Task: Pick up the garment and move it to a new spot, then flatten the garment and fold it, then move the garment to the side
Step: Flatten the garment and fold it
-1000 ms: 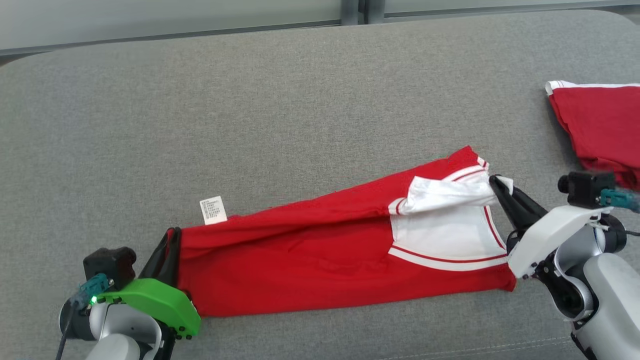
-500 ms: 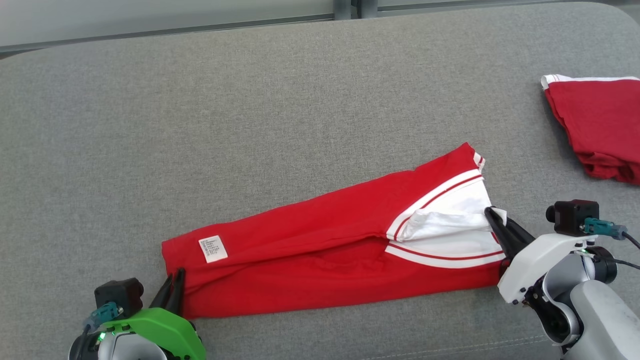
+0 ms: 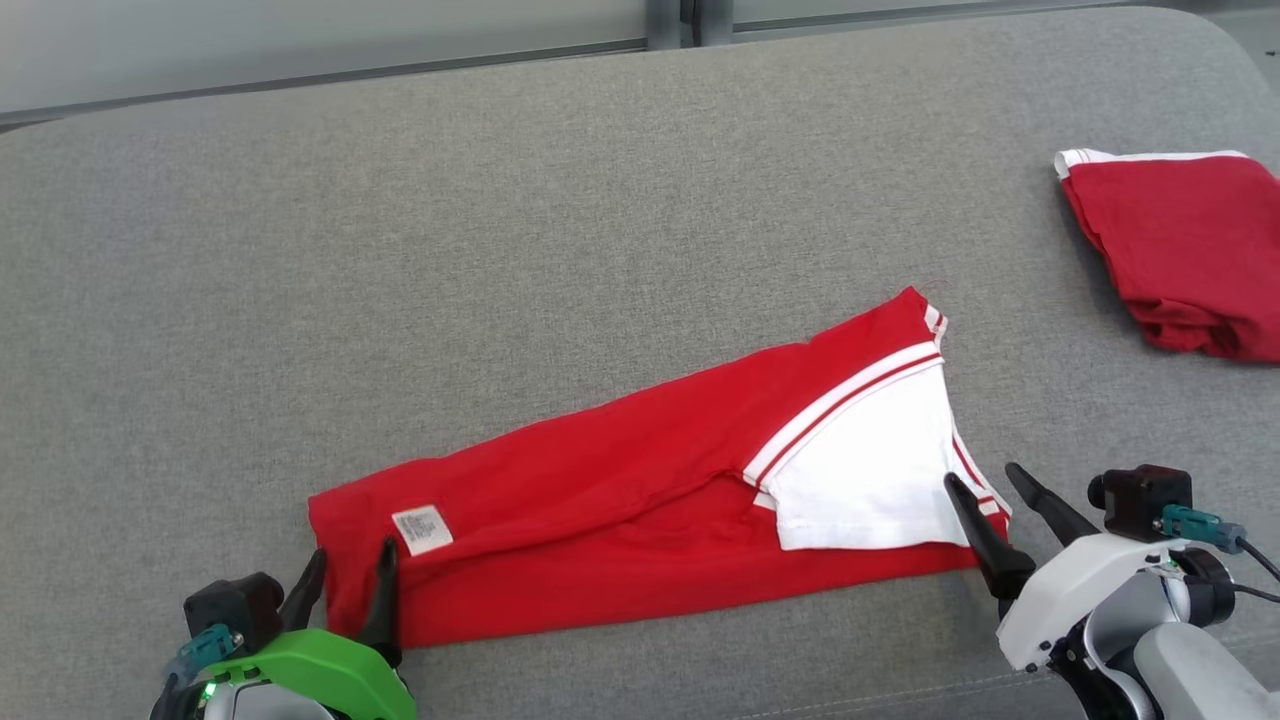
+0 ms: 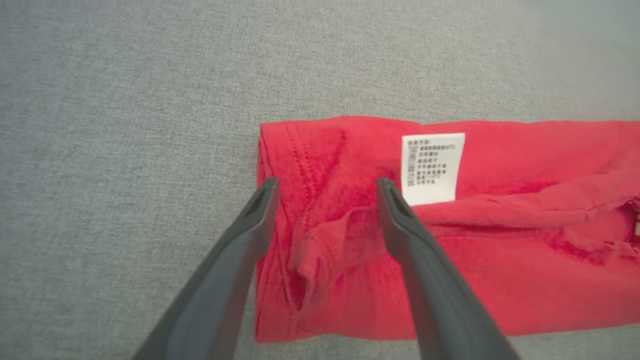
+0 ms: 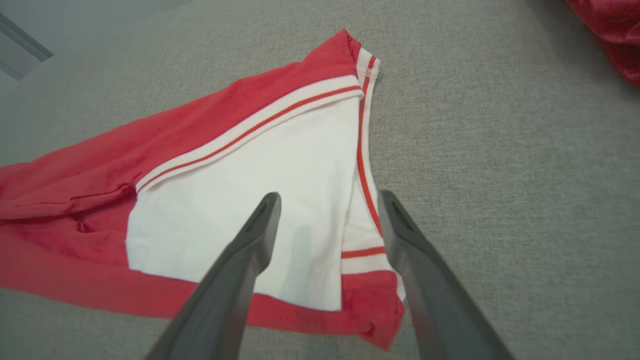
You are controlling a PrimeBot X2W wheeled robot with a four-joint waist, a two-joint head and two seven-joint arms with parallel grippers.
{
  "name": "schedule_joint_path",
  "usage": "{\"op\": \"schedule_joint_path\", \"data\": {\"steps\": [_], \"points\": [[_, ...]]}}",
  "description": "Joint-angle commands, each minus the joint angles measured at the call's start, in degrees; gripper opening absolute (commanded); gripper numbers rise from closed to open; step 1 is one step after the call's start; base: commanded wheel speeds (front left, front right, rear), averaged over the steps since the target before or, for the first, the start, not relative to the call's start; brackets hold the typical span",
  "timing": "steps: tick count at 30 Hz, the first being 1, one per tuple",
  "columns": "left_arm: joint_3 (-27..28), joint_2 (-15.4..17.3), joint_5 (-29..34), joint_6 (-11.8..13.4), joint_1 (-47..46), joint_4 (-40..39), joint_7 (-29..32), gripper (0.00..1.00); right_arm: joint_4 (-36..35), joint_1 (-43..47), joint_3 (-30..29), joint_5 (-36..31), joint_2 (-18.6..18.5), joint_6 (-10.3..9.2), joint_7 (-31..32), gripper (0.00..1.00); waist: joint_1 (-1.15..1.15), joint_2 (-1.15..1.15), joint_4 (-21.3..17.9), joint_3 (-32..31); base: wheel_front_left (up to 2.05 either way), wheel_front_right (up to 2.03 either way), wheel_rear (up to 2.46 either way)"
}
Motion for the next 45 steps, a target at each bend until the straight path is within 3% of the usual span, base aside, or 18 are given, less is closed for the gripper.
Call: {"op": "schedule_joint_path", "data": {"steps": [1, 13, 25, 34, 45], "points": [[0.2, 0.2, -0.2, 0.5, 1.3, -0.6, -0.5, 1.0, -0.2, 1.0, -0.6, -0.1, -0.2, -0.06, -0.6, 1.0, 0.0, 0.0, -0.3, -0.3, 0.0, 0.0, 0.0], [0.7, 2.2, 3.2, 4.9, 3.4, -10.3, -2.2, 1.0, -3.7, 3.4, -6.2, -2.2, 0.0, -0.06, -0.1, 1.0, 0.0, 0.0, -0.4, -3.8, 0.0, 0.0, 0.0], [-0.1, 0.5, 5.0, 7.2, 1.3, -14.2, -3.6, 1.0, -6.0, 4.0, -13.0, -4.7, 1.3, -0.06, 4.8, 1.0, 0.0, 0.0, 1.7, -9.2, 0.0, 0.0, 0.0], [-0.6, -0.3, 4.3, 8.1, 2.9, -15.5, -3.8, 1.0, -0.9, -0.2, -16.3, -6.8, 3.1, -0.06, 15.3, 1.0, 0.0, 0.0, 3.9, -10.3, 0.0, 0.0, 0.0], [-0.8, 0.1, 4.5, 7.8, 1.2, -17.3, -3.7, 1.0, 12.0, -8.6, -15.5, -5.8, 3.4, -0.05, 18.6, 1.0, 0.0, 0.0, 10.2, -5.1, 0.0, 0.0, 0.0]]}}
